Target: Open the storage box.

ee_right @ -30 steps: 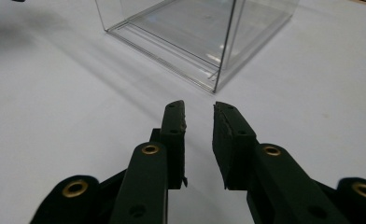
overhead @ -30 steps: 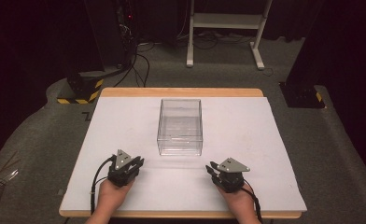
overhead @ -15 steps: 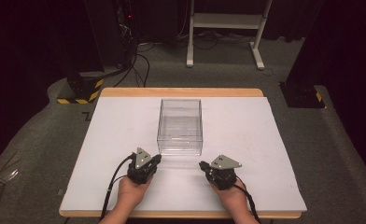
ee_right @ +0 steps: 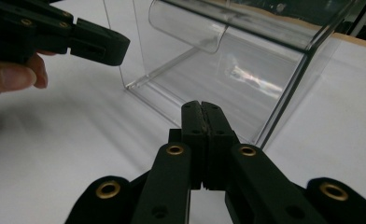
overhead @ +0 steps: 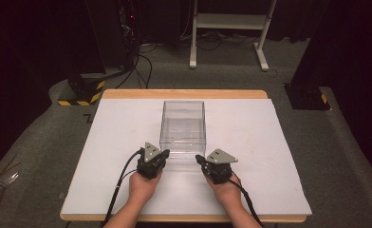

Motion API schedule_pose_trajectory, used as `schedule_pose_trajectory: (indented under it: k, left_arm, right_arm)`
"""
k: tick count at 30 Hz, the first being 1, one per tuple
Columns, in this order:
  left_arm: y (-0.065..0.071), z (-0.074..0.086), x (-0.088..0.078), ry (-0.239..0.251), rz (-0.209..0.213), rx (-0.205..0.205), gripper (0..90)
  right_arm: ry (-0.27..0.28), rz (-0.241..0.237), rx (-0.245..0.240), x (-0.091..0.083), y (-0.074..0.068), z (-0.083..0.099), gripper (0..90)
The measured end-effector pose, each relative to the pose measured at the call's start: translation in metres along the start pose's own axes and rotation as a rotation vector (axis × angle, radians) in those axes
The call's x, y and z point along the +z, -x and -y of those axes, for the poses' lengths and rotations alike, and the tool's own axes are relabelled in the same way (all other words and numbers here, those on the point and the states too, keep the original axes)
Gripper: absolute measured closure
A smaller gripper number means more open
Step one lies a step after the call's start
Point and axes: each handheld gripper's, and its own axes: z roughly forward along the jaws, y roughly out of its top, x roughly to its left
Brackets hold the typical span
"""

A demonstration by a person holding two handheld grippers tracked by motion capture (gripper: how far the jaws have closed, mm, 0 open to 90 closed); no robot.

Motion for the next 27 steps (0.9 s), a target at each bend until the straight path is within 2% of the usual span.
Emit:
schedule_pose_trajectory:
  k: [3, 7, 13, 20, 27]
  left_arm:
    - [-0.001, -0.003, 0.001, 0.010, -0.010, -0.012, 89.6]
    - [-0.003, -0.007, 0.002, 0.020, -0.011, -0.009, 87.2]
    - [0.000, -0.014, 0.006, 0.040, -0.035, -0.017, 86.0]
    - [0.004, -0.018, 0.010, 0.055, -0.038, -0.030, 88.3]
    - [0.006, -0.022, 0.012, 0.078, -0.035, -0.033, 89.9]
  right_arm:
    - [0.015, 0.004, 0.014, 0.002, 0.002, -0.005, 87.2]
    - [0.024, 0.004, 0.040, 0.007, 0.007, -0.009, 86.7]
    - [0.033, 0.033, 0.042, 0.012, 0.010, -0.011, 84.1]
    - [0.058, 0.061, 0.055, 0.018, 0.014, -0.016, 87.8]
    - [0.057, 0.051, 0.059, 0.024, 0.013, -0.019, 89.3]
